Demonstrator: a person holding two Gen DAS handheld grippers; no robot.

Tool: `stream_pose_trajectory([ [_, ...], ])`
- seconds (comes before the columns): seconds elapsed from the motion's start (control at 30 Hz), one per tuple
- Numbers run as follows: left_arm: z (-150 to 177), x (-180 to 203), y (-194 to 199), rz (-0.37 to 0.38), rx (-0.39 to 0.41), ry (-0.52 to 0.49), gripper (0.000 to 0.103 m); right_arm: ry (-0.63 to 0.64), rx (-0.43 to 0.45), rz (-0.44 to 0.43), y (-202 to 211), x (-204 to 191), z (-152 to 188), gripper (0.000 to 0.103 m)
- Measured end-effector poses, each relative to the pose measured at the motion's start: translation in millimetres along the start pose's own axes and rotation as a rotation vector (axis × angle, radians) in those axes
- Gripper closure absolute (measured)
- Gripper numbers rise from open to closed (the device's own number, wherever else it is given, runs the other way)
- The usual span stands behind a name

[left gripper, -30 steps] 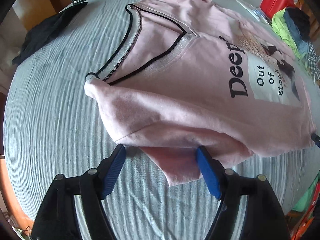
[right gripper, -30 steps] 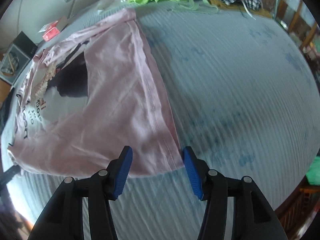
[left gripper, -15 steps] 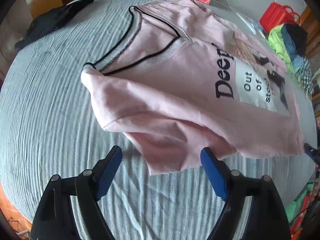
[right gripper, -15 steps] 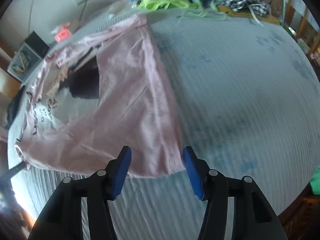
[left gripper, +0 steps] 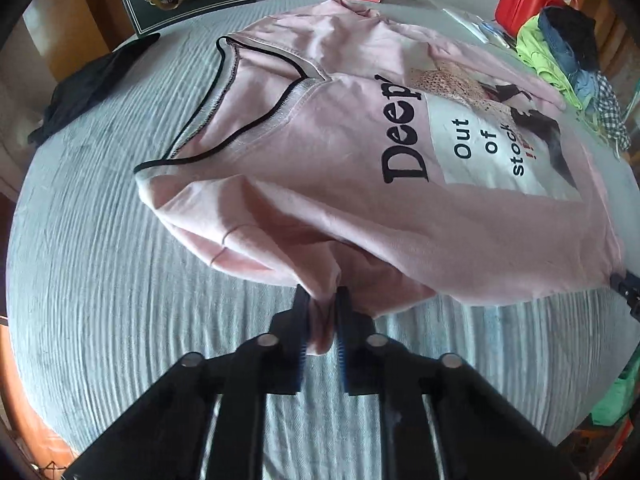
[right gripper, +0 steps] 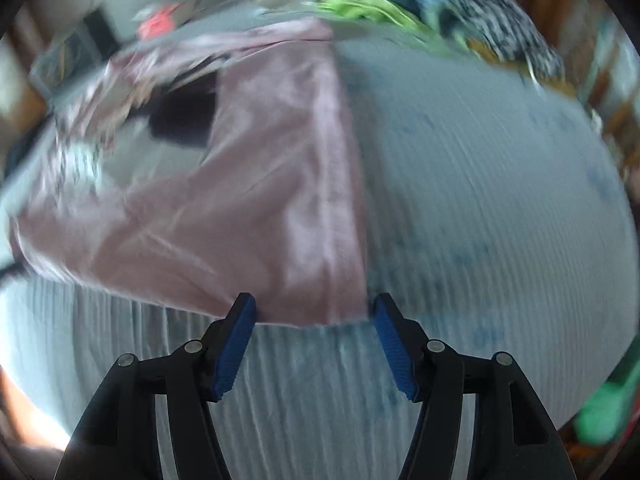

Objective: Fold clothes
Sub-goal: 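Pull the sweatshirt straight on the bed with both tools and release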

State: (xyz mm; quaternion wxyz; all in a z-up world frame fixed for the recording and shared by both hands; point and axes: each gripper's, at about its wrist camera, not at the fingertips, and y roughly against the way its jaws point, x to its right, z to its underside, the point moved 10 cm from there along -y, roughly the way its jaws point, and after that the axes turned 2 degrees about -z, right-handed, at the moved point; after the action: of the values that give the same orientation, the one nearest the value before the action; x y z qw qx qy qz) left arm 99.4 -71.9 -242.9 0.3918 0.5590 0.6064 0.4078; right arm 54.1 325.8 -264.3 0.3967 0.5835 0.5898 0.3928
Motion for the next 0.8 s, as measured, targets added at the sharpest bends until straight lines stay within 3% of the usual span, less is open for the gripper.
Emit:
stream_pose_trajectory([
  [0.03,3,-2,5,0.006,0.003,0.008,0.094,0.023,-0.004,-0.012,4,-7,-1,0.089],
  [0.07,-1,-5,8,0.018,0.005,0.025,0.094,0.022,-0.002,-0.021,8,-9,-1,0.095],
  [0.2,-9,-26,32,0.041,0.044,0.080,0.095,-0.038,0.050,-0.112,45,-3,-5,0.095],
  [0.27,-3,-35,56,0.095,0.046,0.111,0.095,-0.077,0.062,-0.158,59,3,-11,0.095],
  [0.43,-36,-26,58,0.160,0.002,0.074,0.095,-0.139,0.037,-0.235,66,14,-42,0.095],
  [0.67,-145,-7,15,0.209,-0.112,-0.024,0.093,-0.203,-0.003,-0.259,29,18,-123,0.093],
  [0.7,-162,-5,8,0.215,-0.125,-0.032,0.086,-0.235,0.007,-0.273,25,19,-136,0.086],
  [0.77,-193,-6,4,0.207,-0.106,-0.020,0.062,-0.315,0.045,-0.281,24,29,-157,0.075],
  [0.8,-209,-9,5,0.190,-0.078,-0.020,0.039,-0.360,0.070,-0.280,26,36,-165,0.071],
])
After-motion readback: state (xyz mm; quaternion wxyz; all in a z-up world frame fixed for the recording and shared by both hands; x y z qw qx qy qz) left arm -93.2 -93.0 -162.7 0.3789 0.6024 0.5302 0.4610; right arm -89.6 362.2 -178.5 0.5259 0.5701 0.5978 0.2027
